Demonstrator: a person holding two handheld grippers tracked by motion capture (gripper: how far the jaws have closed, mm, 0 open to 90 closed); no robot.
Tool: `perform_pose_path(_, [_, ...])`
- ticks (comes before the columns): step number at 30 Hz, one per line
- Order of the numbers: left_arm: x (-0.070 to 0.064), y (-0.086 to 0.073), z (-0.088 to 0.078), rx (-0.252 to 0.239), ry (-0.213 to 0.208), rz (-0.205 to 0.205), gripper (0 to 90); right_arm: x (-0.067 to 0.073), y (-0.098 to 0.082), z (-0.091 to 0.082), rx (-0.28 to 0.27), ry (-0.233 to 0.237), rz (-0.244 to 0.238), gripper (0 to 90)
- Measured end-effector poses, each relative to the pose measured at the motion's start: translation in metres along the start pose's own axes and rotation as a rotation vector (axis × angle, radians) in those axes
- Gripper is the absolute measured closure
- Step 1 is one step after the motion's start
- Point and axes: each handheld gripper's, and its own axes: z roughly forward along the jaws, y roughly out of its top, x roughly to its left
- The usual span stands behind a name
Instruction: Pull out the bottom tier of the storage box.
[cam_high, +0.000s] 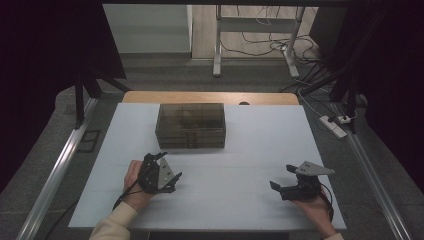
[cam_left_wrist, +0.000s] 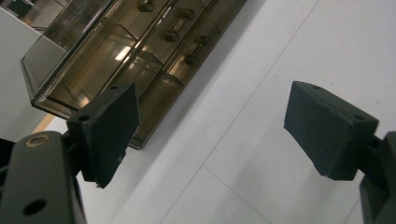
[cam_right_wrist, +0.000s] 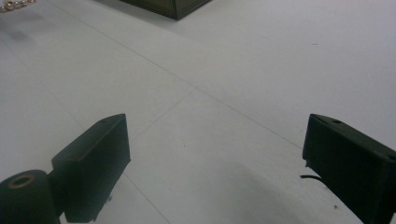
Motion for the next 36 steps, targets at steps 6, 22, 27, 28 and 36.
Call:
perform_pose_path(6, [-0.002, 0.001, 0.0, -0.001, 0.006, 0.012, 17.9, 0.0, 0.0, 0.0, 0.004, -0.001, -0.004, 7.2])
perform_pose_path(22, [-0.013, 0.006, 0.009, 0.045, 0.061, 0.078, 18.4, 0.0, 0.0, 0.001, 0.012, 0.0, -0.006, 7.2])
perform_pose_path(27, [-0.014, 0.007, 0.012, 0.048, 0.069, 0.092, 18.4, 0.001, 0.0, 0.001, 0.013, 0.002, -0.006, 7.2])
perform_pose_path(28, [-0.015, 0.007, 0.013, 0.049, 0.073, 0.095, 18.5, 0.001, 0.0, 0.001, 0.013, 0.002, -0.006, 7.3])
perform_pose_path(36, [-0.016, 0.008, 0.017, 0.055, 0.077, 0.107, 18.5, 0.001, 0.0, 0.002, 0.013, -0.002, -0.007, 7.2])
